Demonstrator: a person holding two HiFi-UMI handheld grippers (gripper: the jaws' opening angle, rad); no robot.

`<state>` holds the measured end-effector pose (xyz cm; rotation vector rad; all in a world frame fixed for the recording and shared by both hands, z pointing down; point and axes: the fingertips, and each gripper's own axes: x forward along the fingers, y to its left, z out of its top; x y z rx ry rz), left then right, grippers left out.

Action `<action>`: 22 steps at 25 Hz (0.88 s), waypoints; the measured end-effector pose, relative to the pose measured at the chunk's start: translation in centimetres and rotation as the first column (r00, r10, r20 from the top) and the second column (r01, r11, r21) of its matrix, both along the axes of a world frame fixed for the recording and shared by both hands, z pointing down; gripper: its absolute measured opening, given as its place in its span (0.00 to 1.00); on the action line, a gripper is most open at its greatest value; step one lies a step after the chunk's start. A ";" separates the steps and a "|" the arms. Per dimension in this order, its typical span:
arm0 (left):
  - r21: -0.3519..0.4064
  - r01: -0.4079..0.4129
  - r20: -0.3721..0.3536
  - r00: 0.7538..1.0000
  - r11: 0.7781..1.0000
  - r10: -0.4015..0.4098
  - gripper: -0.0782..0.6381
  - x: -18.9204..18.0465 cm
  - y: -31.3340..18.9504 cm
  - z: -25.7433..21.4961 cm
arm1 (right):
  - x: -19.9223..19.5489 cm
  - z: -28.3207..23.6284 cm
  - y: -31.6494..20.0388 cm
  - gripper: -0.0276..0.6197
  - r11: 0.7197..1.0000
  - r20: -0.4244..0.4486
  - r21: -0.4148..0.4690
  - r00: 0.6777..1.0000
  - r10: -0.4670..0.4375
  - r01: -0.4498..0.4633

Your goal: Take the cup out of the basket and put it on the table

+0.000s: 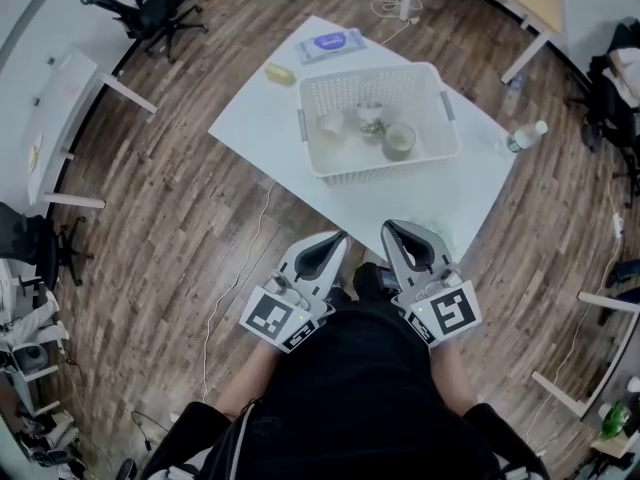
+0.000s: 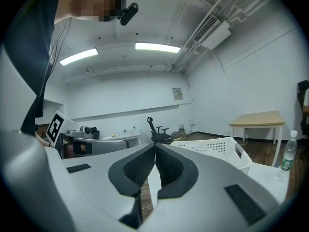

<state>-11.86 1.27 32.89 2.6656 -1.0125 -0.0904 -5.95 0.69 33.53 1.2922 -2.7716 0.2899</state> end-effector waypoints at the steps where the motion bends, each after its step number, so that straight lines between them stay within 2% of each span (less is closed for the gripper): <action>1: 0.005 0.002 0.005 1.000 1.000 -0.002 0.12 0.4 -0.5 -0.1 | 0.5 0.1 -0.5 0.08 1.000 0.002 0.000 1.000 0.000 0.000; 12: -0.003 0.037 0.051 0.998 0.999 -0.037 0.12 5.3 -4.9 0.2 | 5.4 0.9 -3.9 0.08 1.000 0.035 -0.005 0.999 -0.020 0.020; 16: 0.004 0.052 0.087 0.995 0.999 -0.052 0.12 6.8 -6.0 0.7 | 7.0 1.2 -4.7 0.08 1.000 0.042 -0.011 0.999 -0.021 0.021; 22: -0.021 0.050 0.148 0.988 0.999 -0.046 0.12 6.7 -8.0 2.0 | 7.9 2.4 -5.3 0.08 0.999 0.054 -0.044 0.999 -0.005 0.007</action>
